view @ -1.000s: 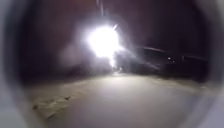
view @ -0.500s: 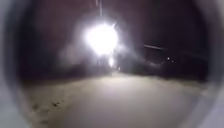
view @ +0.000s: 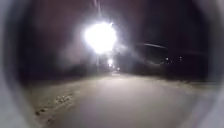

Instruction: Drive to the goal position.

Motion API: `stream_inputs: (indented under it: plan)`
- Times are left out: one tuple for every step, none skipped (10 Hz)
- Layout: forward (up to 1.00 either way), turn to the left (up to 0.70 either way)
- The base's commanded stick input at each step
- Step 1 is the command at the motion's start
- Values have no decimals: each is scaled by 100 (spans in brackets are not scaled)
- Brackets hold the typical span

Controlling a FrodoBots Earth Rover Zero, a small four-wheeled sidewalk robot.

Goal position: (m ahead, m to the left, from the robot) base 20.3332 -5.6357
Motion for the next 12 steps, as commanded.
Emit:
stream_inputs:
  plan:
    - [100,0]
    - [100,0]
    - [100,0]
    - [100,0]
    - [100,0]
    - [100,0]
    - [100,0]
    - [100,0]
    - [100,0]
    - [100,0]
    - [100,0]
    - [100,0]
